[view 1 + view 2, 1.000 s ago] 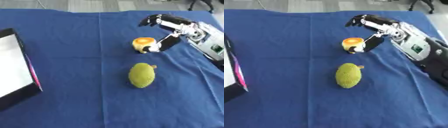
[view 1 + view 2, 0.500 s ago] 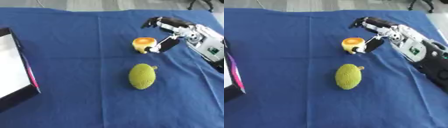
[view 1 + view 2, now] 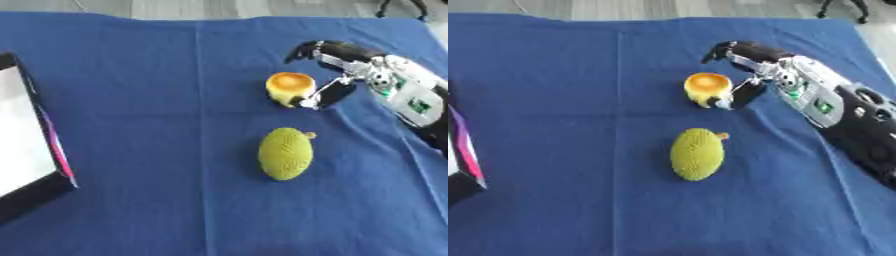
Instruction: Pick up the objects with one hand, pass them to the other hand, and then place them into the box on the other side of the table.
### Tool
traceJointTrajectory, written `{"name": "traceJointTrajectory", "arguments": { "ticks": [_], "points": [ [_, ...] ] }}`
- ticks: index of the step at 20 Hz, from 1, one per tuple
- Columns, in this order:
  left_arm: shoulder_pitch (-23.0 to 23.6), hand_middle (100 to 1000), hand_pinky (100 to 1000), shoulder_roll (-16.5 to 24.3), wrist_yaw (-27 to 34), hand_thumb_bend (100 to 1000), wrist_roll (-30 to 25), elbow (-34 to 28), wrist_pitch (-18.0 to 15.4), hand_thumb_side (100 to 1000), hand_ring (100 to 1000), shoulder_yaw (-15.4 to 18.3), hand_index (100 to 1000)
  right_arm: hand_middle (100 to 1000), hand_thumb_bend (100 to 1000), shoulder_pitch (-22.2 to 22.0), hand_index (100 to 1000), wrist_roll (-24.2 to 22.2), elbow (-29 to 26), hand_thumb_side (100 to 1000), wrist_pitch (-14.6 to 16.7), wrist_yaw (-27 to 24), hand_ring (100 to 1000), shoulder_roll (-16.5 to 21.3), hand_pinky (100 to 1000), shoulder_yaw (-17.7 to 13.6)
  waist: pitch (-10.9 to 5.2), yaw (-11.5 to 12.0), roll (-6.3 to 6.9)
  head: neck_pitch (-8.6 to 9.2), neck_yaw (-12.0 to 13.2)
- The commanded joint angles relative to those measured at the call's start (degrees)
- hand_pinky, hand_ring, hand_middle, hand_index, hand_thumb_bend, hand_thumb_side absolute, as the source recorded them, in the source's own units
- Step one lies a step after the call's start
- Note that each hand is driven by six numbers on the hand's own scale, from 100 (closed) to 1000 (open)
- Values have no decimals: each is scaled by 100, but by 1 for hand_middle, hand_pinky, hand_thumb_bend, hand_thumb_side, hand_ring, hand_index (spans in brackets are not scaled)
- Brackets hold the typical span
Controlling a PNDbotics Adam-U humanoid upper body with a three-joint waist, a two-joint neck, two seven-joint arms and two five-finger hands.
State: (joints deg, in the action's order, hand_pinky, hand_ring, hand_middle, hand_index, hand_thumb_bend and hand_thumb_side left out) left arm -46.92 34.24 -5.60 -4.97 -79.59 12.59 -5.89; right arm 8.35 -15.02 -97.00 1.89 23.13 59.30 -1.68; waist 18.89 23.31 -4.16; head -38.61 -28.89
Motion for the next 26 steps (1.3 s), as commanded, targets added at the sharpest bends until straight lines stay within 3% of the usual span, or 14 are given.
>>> {"name": "traceJointTrajectory", "arguments": {
  "ticks": [1,7,11,15,26],
  "points": [
    [-121,797,918,200,14,100,11,-87,-19,650,868,23,711,851,423,42,856,4,104,205,-40,196,876,128,868,-82,-4,23,-63,105,-31],
    [-117,797,920,203,11,100,-5,-86,-31,654,869,13,711,789,411,81,825,51,300,159,-119,309,845,73,858,-52,20,50,-72,121,-60],
    [-106,796,920,199,-5,100,-21,-72,-31,654,869,9,711,676,404,89,766,-55,288,111,-106,220,803,65,847,-23,7,45,-70,90,-56],
    [-92,796,921,204,-19,100,-33,-55,-42,654,869,-6,711,622,395,89,724,-111,234,100,-138,29,782,78,836,-22,-32,26,-58,55,-53],
    [-20,801,920,201,-85,100,-81,23,-63,652,870,-50,711,563,369,27,642,126,33,100,-264,-686,753,169,817,-47,-199,-100,-11,-63,-24]
  ]
}}
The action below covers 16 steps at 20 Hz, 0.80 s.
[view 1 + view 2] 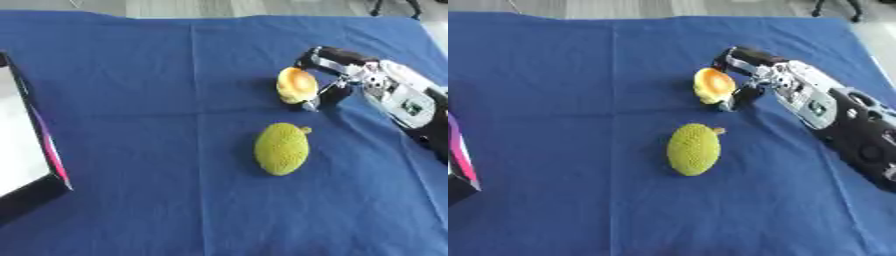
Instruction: Pick up the objects with one hand, pass them to the other hand, and then place them into the box on the other side of the table.
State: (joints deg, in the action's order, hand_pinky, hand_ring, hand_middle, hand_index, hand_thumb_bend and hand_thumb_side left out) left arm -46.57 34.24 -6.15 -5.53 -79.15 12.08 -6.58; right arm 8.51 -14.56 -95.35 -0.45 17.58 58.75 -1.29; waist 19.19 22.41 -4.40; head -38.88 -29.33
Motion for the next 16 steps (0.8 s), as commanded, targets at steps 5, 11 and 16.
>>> {"name": "traceJointTrajectory", "arguments": {
  "ticks": [5,11,16],
  "points": [
    [-22,803,920,214,-61,100,-43,8,-32,651,871,2,711,572,377,-40,632,249,-271,100,-100,-217,750,287,819,-114,-298,-74,24,-91,37],
    [13,803,919,230,-73,100,-51,17,-53,645,871,-26,710,554,325,-97,615,422,-486,100,-213,-404,741,341,810,-139,-407,-154,43,-149,110],
    [61,802,917,244,-66,100,-20,23,-86,633,870,-31,710,538,277,-130,604,612,-853,100,-336,-772,737,393,801,-115,-547,-237,111,-219,230]
  ]
}}
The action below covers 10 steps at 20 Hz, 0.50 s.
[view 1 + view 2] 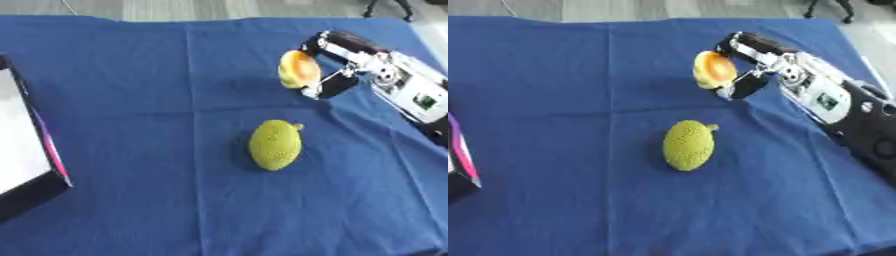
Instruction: Pick up the objects with one hand, pass them to the other hand, and then place them into the box on the other side of the table.
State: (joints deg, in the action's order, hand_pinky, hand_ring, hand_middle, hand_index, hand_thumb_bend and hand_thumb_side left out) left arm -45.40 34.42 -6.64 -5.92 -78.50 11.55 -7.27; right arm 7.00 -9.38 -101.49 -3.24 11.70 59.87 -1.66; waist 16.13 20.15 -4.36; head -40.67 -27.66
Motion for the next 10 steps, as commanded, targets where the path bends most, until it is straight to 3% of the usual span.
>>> {"name": "traceJointTrajectory", "arguments": {
  "ticks": [1,10],
  "points": [
    [-44,802,916,226,-16,100,26,-39,-42,630,869,35,710,534,264,22,600,116,-314,100,-92,-274,736,280,800,-61,-274,-27,124,-60,90],
    [9,802,914,190,32,100,82,-4,-84,617,868,12,709,520,170,172,595,199,-821,100,-468,-998,726,124,761,160,-546,-144,252,-225,309]
  ]
}}
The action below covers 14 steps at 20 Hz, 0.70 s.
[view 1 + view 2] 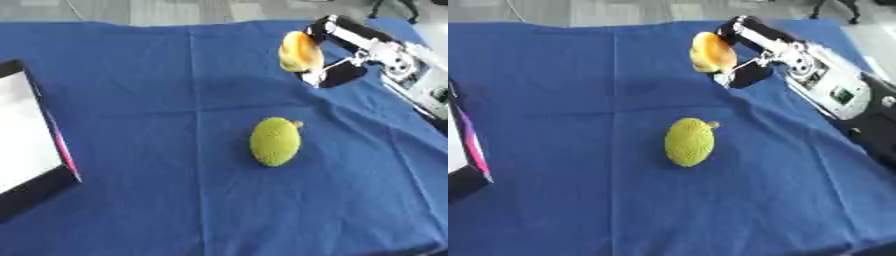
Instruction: Pick up the objects with one hand, pass them to the other hand, and then place them into the box on the other side of the table.
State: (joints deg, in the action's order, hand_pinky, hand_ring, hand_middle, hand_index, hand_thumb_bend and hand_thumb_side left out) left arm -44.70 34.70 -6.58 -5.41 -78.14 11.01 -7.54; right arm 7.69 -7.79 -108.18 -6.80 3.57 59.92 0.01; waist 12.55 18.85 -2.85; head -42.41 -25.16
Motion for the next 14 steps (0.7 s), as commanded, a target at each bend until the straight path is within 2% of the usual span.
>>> {"name": "traceJointTrajectory", "arguments": {
  "ticks": [1,3,7,14],
  "points": [
    [-59,802,914,156,40,100,44,-40,-33,615,868,43,709,518,148,154,595,64,-167,100,-170,-275,724,74,751,30,-215,-27,112,-71,85],
    [-63,802,913,142,64,100,68,-46,-40,611,867,45,709,514,107,267,593,123,-173,100,-305,-495,723,-68,737,112,-275,-55,130,-118,131],
    [-116,802,912,117,81,100,108,-67,-67,601,867,32,709,512,100,519,593,337,-235,100,-572,-927,717,-405,721,276,-374,-102,154,-167,198],
    [-256,802,909,78,68,100,155,-89,-132,580,867,-23,710,511,100,843,594,785,-345,100,-788,-960,712,-876,709,612,-485,-156,170,-171,285]
  ]
}}
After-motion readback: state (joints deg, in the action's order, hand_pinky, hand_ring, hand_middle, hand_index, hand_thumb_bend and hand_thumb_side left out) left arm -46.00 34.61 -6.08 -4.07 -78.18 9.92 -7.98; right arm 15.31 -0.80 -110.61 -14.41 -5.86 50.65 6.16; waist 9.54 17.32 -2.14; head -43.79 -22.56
